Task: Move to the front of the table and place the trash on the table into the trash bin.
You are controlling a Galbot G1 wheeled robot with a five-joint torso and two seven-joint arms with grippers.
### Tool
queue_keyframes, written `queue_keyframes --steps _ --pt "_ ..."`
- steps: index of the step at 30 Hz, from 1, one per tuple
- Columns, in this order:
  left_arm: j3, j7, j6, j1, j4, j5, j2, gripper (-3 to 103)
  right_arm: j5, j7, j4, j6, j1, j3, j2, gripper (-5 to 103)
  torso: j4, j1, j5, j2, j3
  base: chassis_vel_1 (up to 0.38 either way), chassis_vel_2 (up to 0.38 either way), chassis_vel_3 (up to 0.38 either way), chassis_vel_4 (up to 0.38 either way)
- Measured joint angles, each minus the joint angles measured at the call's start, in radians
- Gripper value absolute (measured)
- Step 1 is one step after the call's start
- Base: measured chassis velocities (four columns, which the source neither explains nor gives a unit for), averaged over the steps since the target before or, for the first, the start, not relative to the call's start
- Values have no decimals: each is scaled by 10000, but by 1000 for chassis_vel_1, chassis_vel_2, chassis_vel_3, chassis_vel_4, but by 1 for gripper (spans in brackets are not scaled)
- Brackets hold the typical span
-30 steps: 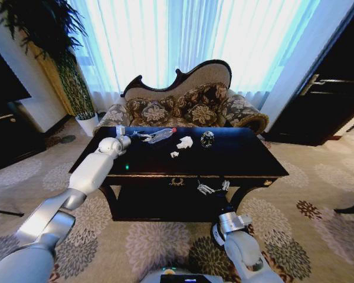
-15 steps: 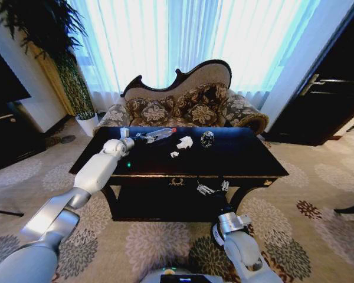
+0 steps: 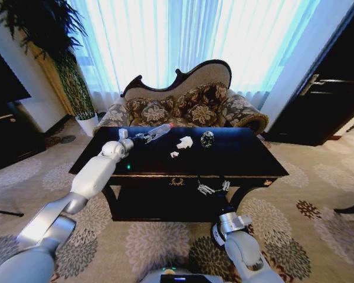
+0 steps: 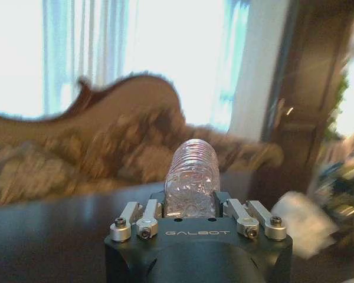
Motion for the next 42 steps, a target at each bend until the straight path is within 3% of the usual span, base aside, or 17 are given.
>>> queue_keyframes --steps 2,4,5,8,9,10,12,15,26,30,42 --pt "-561 -10 -177 951 -1649 -278 395 39 742 -191 28 15 12 -21 -79 100 -5 -1 4 1 -2 0 0 0 0" --pt "-1054 142 -708 2280 -3419 -547 996 39 1842 -607 143 12 35 -93 -209 100 1 -4 -4 1 -2 0 0 0 0" --pt "-1054 142 -708 2280 -3419 -547 996 39 1842 -607 143 12 35 -93 -209 100 1 -4 -4 1 -2 0 0 0 0" --pt "-2031 695 -1570 4457 -5749 -688 1699 39 3982 -1511 321 -102 134 -285 -328 100 2 -7 3 3 -4 0 0 0 0" --pt "-2334 1055 -1880 5161 -6186 -673 1820 39 4757 -1735 395 -180 159 -359 -340 100 4 -7 -2 3 -4 0 0 0 0" --pt "-2334 1055 -1880 5161 -6186 -673 1820 39 4757 -1735 395 -180 159 -359 -340 100 4 -7 -2 3 -4 0 0 0 0" --pt "-2936 2048 -2571 6335 -6763 -452 1913 39 6227 -2047 553 -365 202 -504 -341 100 6 -7 -1 3 -4 0 0 0 0" --pt "-3258 2654 -2958 6994 -7203 -329 1969 39 7473 -2224 787 -556 123 -550 -253 100 1 -7 -2 3 -3 0 0 0 0" --pt "-3848 3103 -2857 7729 -7931 -151 1853 39 9083 -3003 1203 -609 -114 -763 -70 100 0 -3 0 3 -1 0 0 0 0" --pt "-4022 3563 -2564 7958 -8148 -96 1713 39 9712 -3782 1266 -517 -155 -718 -91 100 0 -3 1 1 -1 0 0 0 0" --pt "-3397 4177 -2094 7588 -7952 -471 2054 39 9841 -5444 1311 -372 -155 -1089 56 100 1 -2 1 0 -1 0 0 0 0"
